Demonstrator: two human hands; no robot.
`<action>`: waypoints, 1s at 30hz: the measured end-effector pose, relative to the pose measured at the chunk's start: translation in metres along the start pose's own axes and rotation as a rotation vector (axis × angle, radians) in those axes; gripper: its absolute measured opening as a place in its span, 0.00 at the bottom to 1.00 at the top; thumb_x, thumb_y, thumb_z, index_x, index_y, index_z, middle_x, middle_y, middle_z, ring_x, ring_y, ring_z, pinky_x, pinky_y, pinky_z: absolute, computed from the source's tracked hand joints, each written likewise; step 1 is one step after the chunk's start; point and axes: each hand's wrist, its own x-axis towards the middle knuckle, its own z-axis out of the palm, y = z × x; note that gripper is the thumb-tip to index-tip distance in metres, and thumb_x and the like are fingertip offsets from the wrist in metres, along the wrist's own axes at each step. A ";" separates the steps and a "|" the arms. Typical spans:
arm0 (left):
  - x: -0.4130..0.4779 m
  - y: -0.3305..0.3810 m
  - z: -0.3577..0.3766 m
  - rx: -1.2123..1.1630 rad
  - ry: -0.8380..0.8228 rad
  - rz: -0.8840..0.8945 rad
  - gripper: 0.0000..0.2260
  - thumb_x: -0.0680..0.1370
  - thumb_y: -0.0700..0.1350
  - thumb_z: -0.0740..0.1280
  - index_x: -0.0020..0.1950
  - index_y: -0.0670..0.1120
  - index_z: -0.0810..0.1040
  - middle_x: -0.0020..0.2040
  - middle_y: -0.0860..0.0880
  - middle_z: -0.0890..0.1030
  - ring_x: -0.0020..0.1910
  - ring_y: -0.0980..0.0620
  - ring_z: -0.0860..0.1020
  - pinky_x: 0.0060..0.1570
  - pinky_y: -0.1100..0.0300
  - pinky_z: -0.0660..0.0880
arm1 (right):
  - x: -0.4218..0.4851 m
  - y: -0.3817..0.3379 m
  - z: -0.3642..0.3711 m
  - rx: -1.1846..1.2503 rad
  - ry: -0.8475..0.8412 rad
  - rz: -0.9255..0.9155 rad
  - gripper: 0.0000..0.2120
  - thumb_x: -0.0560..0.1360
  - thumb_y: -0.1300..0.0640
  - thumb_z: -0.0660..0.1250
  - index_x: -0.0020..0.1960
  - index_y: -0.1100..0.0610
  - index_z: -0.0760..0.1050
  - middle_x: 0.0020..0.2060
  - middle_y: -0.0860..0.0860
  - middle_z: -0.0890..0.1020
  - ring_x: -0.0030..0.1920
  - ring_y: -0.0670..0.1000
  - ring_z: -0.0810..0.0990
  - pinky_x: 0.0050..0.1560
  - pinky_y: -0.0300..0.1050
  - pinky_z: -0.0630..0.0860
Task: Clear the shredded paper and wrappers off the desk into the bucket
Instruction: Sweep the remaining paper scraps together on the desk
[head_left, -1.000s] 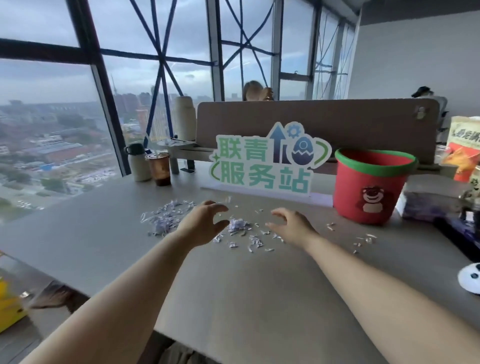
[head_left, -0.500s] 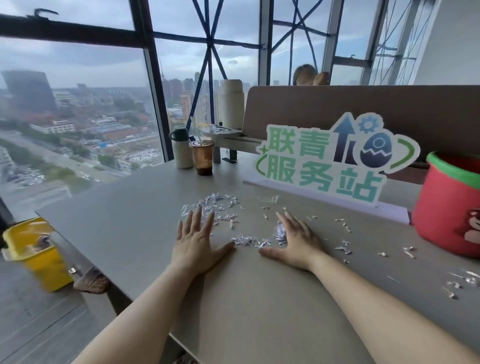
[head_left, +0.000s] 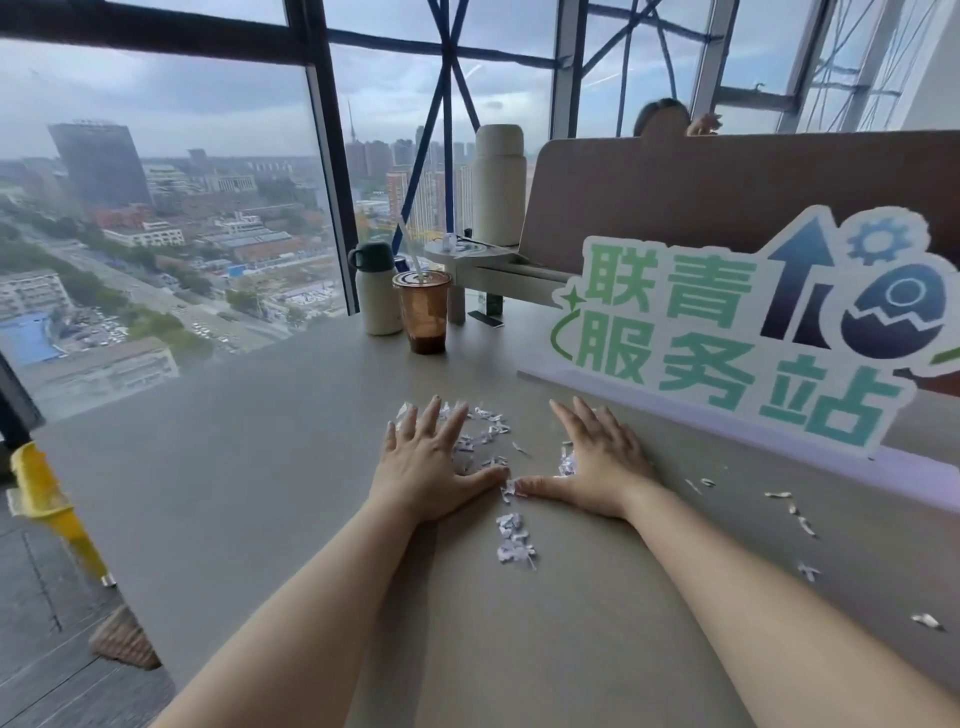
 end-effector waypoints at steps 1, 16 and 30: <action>0.007 -0.001 0.000 -0.001 -0.020 0.018 0.44 0.64 0.77 0.54 0.74 0.60 0.46 0.78 0.51 0.47 0.77 0.46 0.44 0.76 0.46 0.44 | 0.005 0.000 0.000 -0.004 -0.010 -0.017 0.57 0.52 0.18 0.55 0.72 0.37 0.38 0.77 0.44 0.41 0.77 0.52 0.40 0.76 0.56 0.43; 0.036 -0.002 0.002 -0.080 0.054 0.211 0.24 0.72 0.68 0.58 0.64 0.60 0.72 0.68 0.58 0.72 0.69 0.55 0.67 0.69 0.58 0.62 | 0.031 0.002 0.002 0.027 0.066 -0.207 0.28 0.70 0.32 0.60 0.66 0.43 0.69 0.67 0.47 0.70 0.68 0.50 0.65 0.70 0.47 0.60; -0.006 0.017 0.000 -0.210 0.130 0.270 0.10 0.75 0.54 0.65 0.53 0.55 0.81 0.55 0.52 0.81 0.56 0.47 0.77 0.57 0.55 0.73 | -0.005 -0.011 0.007 0.171 0.155 -0.160 0.13 0.75 0.49 0.64 0.56 0.52 0.78 0.52 0.56 0.75 0.57 0.56 0.72 0.60 0.46 0.68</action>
